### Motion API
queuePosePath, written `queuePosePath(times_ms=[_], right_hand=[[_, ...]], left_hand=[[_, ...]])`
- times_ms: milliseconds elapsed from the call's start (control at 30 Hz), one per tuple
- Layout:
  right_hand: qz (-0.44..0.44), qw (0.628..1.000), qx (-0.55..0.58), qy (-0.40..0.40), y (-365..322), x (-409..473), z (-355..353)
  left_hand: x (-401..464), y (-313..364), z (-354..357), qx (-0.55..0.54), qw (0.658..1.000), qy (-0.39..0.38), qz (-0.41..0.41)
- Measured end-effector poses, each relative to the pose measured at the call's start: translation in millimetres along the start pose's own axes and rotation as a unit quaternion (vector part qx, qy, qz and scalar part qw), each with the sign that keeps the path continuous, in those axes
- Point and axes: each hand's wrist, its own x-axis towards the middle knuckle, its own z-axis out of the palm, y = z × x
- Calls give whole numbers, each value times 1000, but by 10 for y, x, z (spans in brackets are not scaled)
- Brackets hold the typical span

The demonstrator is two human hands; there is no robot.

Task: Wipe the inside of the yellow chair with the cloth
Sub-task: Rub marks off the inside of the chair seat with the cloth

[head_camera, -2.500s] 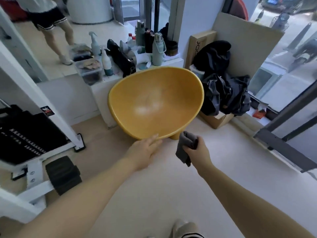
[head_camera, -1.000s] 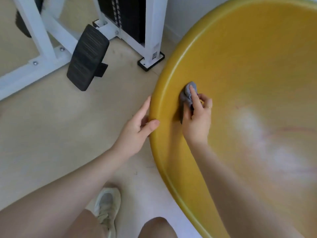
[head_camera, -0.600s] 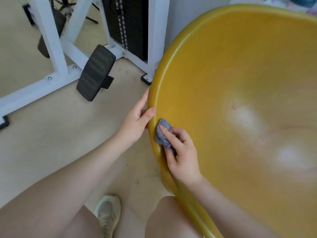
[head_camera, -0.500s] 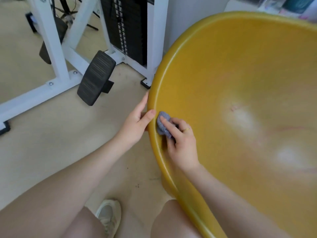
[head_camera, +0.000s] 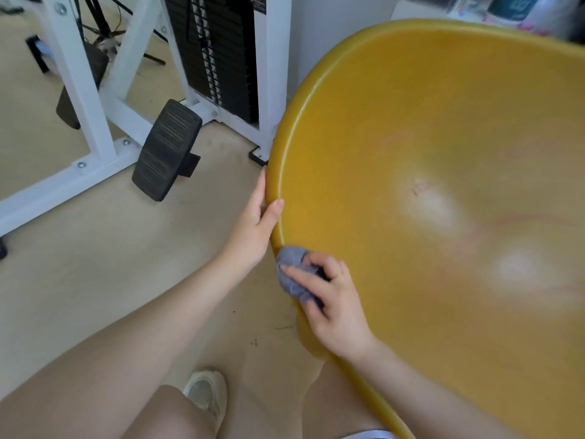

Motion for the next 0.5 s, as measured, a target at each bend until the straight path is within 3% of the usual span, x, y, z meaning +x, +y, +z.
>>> queuePosePath(times_ms=[67,167,367,500], right_hand=[[-13,1000,-19,-15,28,-34,-21],[2,999,-43,27,113,258,23],[160,972,-25,170,473,1090,78],[141,980,-37,133,374,890,99]], left_hand=[[-29,-2,16,-8,1000,5,-10],[-23,2,8,-32,999,2,-16],[-24,-13,8,-33,999,18,-28],[-34,12,5,-35,999,20,-28]])
